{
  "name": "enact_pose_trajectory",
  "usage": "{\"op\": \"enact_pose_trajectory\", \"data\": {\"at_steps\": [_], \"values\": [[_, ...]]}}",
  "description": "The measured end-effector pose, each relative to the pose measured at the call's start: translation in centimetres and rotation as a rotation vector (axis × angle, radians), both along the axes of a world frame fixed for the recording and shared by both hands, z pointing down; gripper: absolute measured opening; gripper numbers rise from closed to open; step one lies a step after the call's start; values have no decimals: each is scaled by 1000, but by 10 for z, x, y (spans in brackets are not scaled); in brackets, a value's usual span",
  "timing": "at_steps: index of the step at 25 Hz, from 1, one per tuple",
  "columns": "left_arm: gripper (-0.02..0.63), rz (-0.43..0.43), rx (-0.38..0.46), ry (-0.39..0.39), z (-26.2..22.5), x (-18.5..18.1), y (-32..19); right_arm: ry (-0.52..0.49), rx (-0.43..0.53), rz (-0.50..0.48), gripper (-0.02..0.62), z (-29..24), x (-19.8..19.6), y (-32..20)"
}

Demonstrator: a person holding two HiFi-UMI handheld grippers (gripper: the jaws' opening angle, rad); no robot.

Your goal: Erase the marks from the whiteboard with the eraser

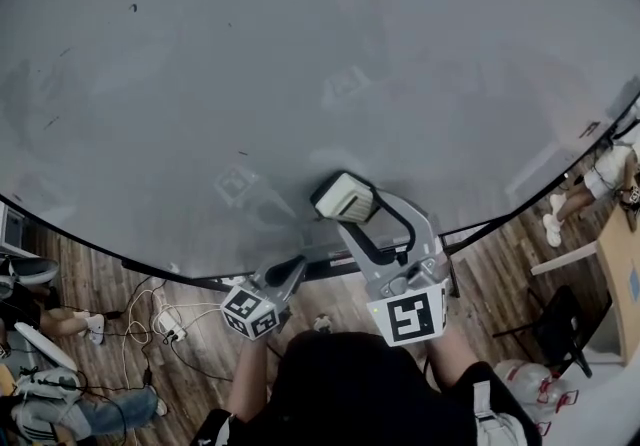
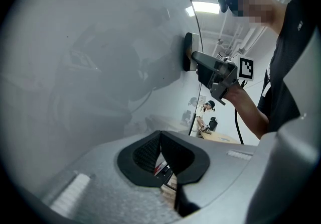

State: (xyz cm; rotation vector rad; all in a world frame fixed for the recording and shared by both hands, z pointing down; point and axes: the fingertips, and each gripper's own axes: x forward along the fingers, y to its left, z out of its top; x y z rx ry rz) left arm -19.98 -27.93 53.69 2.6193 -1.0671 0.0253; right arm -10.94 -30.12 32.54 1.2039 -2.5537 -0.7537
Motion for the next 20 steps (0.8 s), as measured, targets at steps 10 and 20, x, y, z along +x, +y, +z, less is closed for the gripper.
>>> {"op": "enact_pose_trajectory", "data": {"at_steps": [10, 20], "values": [[12, -26, 0, -16, 2, -19, 10, 17, 0, -72, 236, 11, -36, 14], [12, -11, 14, -30, -4, -19, 9, -16, 2, -78, 238, 7, -27, 13]]}}
